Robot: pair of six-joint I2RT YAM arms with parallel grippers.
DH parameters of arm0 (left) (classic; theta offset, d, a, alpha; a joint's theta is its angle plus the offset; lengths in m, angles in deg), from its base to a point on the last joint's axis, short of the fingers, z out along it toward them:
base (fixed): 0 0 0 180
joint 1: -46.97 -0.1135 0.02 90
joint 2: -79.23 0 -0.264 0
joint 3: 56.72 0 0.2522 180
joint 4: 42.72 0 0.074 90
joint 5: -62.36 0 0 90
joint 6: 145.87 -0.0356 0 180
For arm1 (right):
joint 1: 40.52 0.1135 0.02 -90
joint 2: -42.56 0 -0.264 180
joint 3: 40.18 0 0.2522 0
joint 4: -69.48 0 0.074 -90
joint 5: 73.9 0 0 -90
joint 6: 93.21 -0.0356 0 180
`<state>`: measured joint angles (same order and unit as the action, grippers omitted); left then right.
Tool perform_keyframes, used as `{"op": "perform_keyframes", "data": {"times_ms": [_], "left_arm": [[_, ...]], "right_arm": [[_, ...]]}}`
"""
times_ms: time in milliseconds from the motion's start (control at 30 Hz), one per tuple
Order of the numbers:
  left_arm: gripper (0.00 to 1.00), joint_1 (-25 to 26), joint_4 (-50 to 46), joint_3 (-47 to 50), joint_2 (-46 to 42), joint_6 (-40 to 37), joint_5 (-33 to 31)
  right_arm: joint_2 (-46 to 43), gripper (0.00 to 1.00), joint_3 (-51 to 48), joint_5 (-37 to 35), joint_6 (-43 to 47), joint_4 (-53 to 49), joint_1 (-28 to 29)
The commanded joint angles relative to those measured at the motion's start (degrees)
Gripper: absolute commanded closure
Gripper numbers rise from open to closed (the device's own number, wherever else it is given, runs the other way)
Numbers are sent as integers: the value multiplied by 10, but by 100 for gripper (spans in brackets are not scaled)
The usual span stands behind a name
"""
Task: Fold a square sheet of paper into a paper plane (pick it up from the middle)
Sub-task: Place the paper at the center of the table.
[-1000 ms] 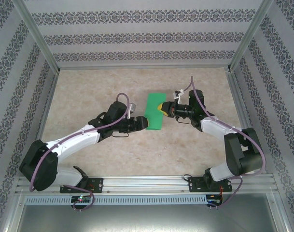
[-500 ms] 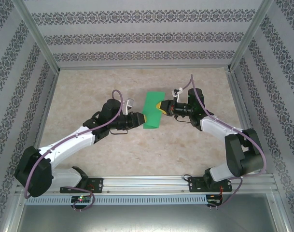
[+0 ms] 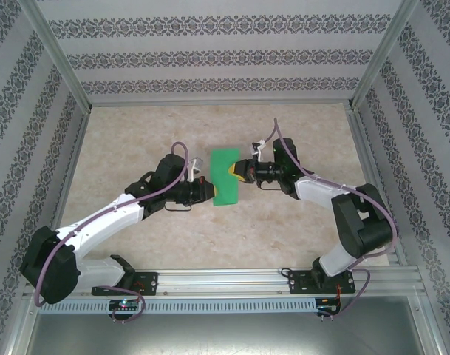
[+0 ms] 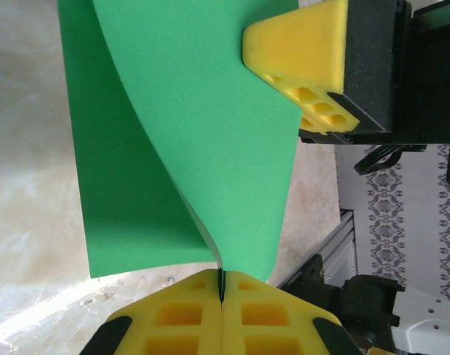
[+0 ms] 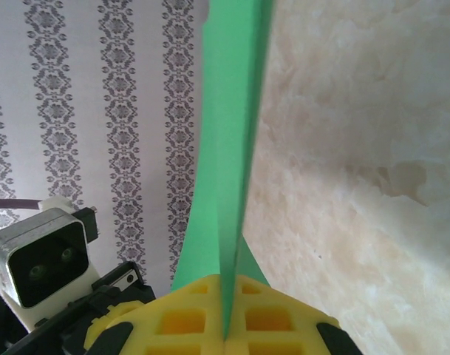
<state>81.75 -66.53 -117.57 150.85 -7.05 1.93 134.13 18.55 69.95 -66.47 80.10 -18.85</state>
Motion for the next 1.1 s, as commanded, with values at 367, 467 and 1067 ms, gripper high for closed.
{"op": "perform_keyframes", "data": {"times_ms": [367,467,1067], "left_arm": [[94,2,9,-37,138,-27,21],[93,2,13,-45,165,-29,24],[92,4,29,-89,291,-37,44]], "right_arm": [[72,100,-4,-23,69,-8,11],[85,100,-2,-29,94,-30,9],[129,92,37,-97,232,-181,-14]]}}
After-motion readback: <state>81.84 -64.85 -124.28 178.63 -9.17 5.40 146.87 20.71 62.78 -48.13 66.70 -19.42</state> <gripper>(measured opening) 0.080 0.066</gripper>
